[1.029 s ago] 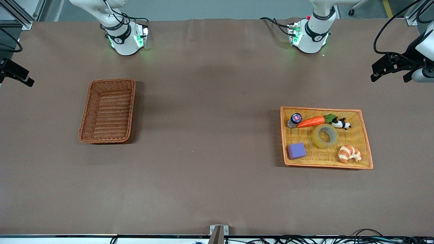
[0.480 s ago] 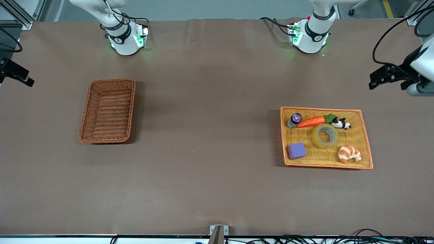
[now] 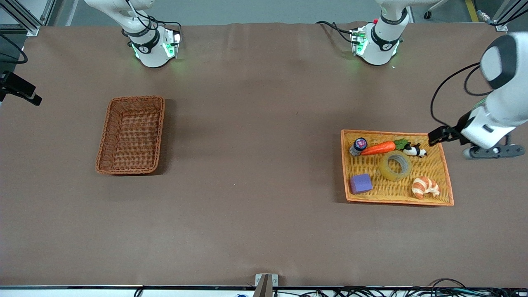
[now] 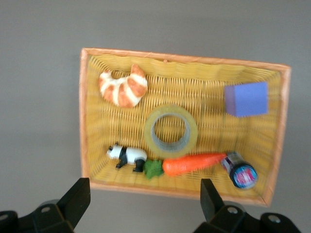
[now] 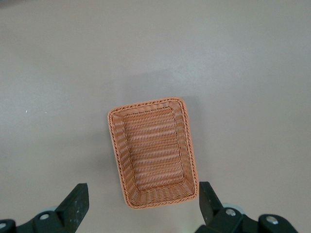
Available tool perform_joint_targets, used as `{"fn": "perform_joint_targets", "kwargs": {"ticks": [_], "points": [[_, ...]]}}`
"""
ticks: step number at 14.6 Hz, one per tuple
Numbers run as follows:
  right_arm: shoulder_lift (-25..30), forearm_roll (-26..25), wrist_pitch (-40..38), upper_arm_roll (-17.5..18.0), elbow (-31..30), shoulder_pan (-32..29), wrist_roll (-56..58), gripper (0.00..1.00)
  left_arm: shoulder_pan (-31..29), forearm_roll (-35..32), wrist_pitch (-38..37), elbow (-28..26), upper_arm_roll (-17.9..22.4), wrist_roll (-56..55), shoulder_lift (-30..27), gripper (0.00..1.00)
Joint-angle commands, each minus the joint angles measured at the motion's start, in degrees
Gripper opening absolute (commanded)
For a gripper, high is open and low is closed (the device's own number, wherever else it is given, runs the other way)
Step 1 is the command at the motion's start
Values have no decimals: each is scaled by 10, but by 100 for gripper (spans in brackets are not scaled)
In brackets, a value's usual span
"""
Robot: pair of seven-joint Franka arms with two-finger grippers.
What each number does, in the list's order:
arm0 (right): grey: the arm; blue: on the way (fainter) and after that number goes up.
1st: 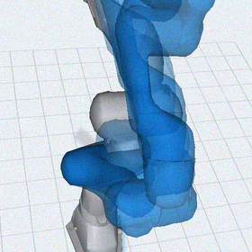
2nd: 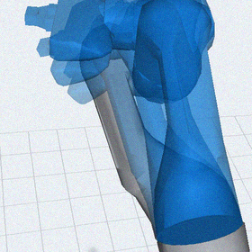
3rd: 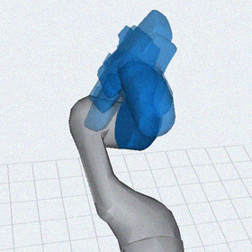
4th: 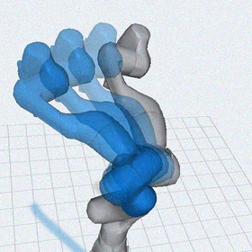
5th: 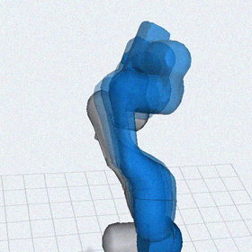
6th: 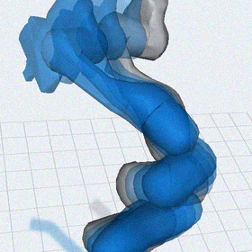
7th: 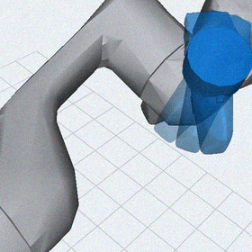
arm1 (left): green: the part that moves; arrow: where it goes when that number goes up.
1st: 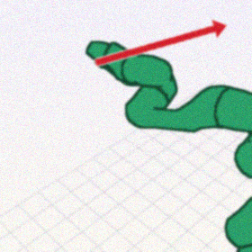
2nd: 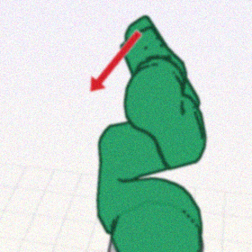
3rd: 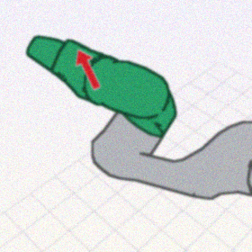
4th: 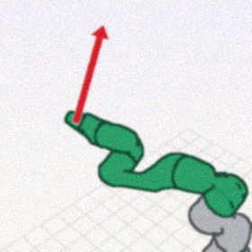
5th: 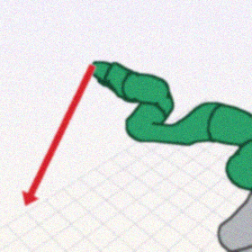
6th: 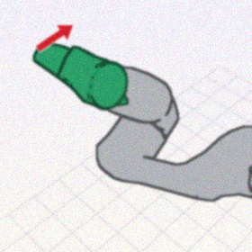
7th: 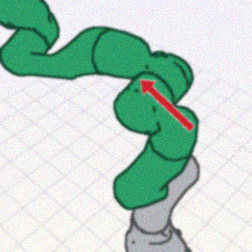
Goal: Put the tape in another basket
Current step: 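Lower the left gripper and grasp the tape roll's rim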
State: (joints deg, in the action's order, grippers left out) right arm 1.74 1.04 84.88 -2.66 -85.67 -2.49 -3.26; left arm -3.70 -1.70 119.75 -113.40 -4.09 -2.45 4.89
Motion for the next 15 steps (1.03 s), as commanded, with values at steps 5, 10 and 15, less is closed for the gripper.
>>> {"fn": "perform_joint_targets", "kwargs": {"ticks": [5,10,15], "points": [[4,8,-2,-1,-4,0,-9,100,-8,-9,199,-63,0,-5,125,84],[4,8,-2,-1,-4,-1,-9,100,-14,-9,221,-65,1,-4,174,75],[4,8,-2,-1,-4,-1,-9,100,-15,-9,221,-60,1,-4,196,33]]}}
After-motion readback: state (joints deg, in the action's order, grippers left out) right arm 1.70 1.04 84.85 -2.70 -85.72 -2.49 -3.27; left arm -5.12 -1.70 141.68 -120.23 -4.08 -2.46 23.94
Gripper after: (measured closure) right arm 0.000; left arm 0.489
